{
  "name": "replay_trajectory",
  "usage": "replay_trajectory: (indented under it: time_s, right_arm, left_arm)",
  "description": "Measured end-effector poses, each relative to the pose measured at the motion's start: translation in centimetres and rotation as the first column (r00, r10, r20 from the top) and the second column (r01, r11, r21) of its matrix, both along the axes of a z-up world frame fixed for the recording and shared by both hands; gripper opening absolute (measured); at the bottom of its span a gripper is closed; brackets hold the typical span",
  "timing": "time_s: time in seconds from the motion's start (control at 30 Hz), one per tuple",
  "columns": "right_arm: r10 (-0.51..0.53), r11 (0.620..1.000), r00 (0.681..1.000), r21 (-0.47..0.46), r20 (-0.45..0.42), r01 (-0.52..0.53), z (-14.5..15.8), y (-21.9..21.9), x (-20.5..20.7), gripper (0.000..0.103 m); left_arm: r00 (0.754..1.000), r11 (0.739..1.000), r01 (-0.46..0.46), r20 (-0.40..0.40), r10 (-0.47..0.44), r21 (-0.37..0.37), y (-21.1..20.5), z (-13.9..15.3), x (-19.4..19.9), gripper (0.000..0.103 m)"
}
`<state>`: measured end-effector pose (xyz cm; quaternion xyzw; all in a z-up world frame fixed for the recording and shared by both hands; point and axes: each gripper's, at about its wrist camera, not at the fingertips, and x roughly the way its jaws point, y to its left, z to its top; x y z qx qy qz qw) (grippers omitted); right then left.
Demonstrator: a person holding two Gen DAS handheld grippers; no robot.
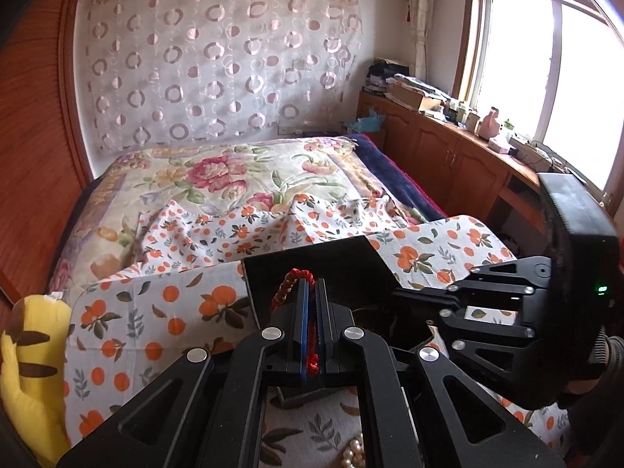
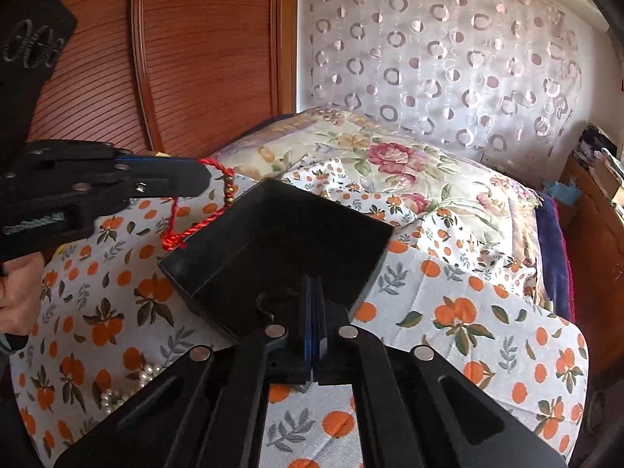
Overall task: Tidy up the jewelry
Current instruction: 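Carry the red bracelet into the black box and open the left gripper, then grasp a pearl strand with the left gripper while the right grasps dark bead bracelet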
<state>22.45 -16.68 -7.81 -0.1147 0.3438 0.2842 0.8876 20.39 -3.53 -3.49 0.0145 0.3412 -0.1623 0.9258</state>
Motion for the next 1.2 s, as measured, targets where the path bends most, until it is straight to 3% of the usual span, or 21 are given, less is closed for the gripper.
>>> replay_trajectory:
  time_s: [0.33,0.4,0.47,1.07,1.2]
  right_arm:
    - [-0.06,0.998,0.998,0.033,0.024,0.059,0.9,-3.0,-1.7,0.001]
    - [-0.068,0.997,0.997,0.043,0.023,0.067,1.0,-3.6,-2.3,0.001]
    - [-0.074,0.996,0.997,0.047,0.025,0.073,0.9,-3.9,-2.9,0.001]
    - [-0.098,0.993,0.994,0.061,-0.042,0.1,-2.0,-5.6,-10.6,0.001]
    - [-0.084,0.994,0.995,0.059,-0.05,0.087,-2.3,-5.3,-12.2,0.007]
  left_arm:
    - [1.0,1.0,0.011,-0.015,-0.011,0.028,-1.6,-0.7,1.6,0.004]
    - [1.0,0.999,0.014,-0.015,-0.014,0.03,-1.7,-0.7,1.5,0.024]
    - [1.0,1.0,0.017,-0.003,-0.017,0.022,-1.7,-0.5,0.9,0.033]
    - [0.999,0.999,0.032,-0.037,-0.031,0.014,-0.2,-2.4,-7.7,0.034]
    - [0.998,0.999,0.04,-0.052,-0.04,0.007,-0.1,-3.2,-9.6,0.034]
